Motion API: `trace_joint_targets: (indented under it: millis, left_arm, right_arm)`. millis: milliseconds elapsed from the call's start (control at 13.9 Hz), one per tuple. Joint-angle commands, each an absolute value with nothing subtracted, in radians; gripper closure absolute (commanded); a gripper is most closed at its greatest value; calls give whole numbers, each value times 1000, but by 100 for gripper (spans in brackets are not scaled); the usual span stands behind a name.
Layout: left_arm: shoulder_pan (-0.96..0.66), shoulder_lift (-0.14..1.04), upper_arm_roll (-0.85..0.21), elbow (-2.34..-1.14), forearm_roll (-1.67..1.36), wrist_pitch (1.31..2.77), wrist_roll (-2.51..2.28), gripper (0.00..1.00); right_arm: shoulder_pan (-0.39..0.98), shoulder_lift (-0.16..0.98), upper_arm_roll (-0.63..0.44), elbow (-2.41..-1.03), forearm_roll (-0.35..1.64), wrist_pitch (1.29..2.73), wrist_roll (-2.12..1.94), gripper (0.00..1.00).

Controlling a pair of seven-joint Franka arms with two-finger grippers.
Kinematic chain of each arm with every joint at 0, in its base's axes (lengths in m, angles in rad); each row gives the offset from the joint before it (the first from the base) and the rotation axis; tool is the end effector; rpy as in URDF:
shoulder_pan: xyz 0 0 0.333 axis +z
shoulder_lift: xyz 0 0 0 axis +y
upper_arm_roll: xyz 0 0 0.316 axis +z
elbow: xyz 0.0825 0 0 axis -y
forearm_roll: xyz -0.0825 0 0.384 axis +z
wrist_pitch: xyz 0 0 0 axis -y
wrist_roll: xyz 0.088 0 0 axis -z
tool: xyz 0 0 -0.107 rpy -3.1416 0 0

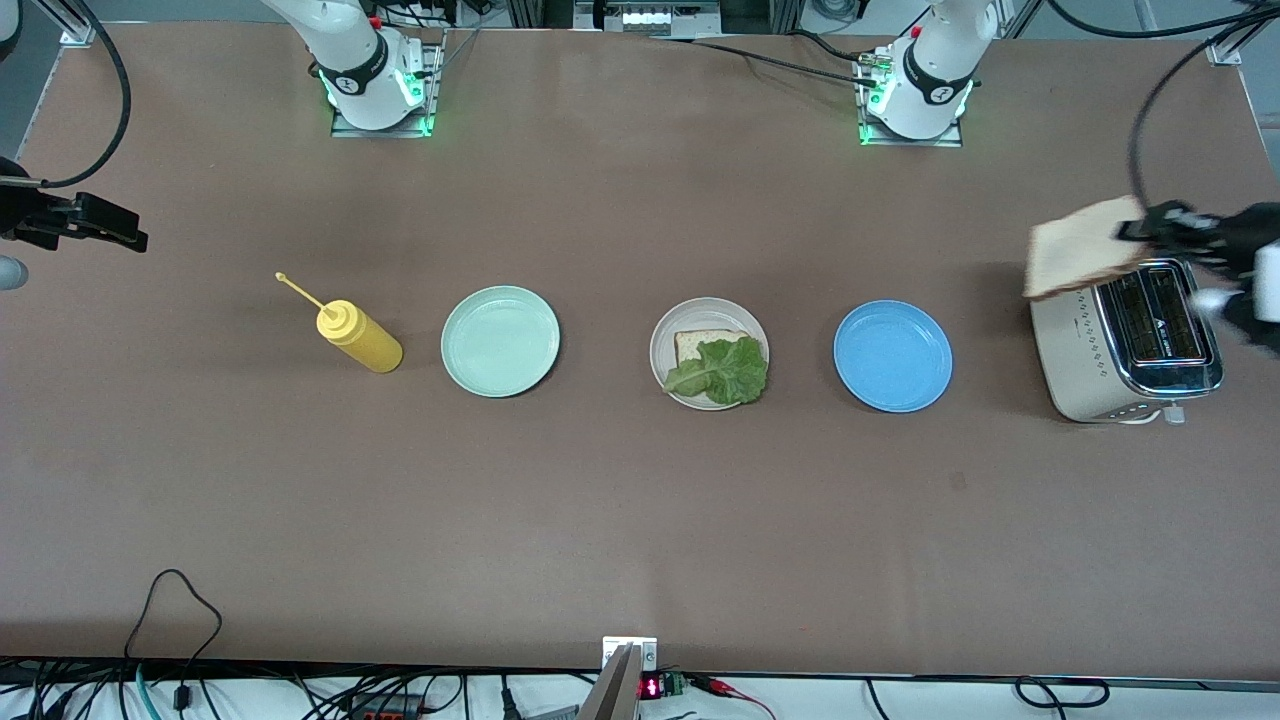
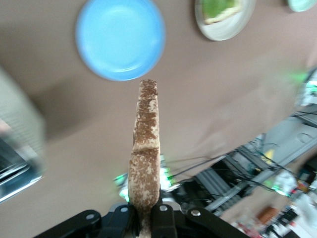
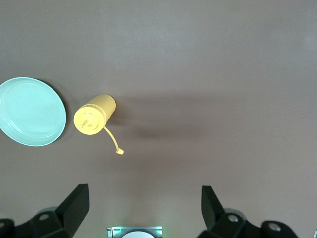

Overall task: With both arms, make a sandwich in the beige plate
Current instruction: 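Carry the bread slice over the lettuce with the left gripper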

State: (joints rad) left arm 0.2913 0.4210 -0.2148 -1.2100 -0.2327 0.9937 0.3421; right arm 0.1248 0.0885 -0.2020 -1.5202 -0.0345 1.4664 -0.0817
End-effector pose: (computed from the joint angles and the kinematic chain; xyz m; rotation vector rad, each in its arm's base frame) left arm 0.5972 0.0411 0.5195 2.5675 -0.4407 -0.7347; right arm 0.5668 -0.0428 0.5911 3.0926 0.0044 -0.2234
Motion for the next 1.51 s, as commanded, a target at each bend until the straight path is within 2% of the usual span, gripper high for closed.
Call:
trace_joint_targets:
  millis: [0, 215, 359, 431, 790, 1149, 1436]
  left_arm:
    - [221, 452, -215, -1215, -314, 1041, 226, 97]
    - [128, 469, -215, -1244, -327, 1118, 183, 98]
    - [66, 469, -215, -1288, -351, 1192, 138, 99]
    - [30, 472, -215, -1311, -354, 1230, 117, 99]
    - [-138, 506, -215, -1325, -446, 1386, 3, 100]
    - [-180, 569, -212, -1330, -484, 1480, -18, 100]
    - [-179, 526, -210, -1529, -593, 1714, -8, 100]
  right_arm:
    - [140, 67, -207, -1534, -37, 1463, -72, 0]
    - [114, 64, -183, -1535, -37, 1462, -72, 0]
    - [2, 55, -76, -1537, -37, 1459, -72, 0]
    - [-12, 55, -57, -1537, -37, 1459, -72, 0]
    - [-11, 58, -55, -1540, -37, 1460, -69, 0]
    - [-14, 58, -55, -1540, -37, 1456, -69, 0]
    - [-18, 58, -58, -1540, -35, 1456, -69, 0]
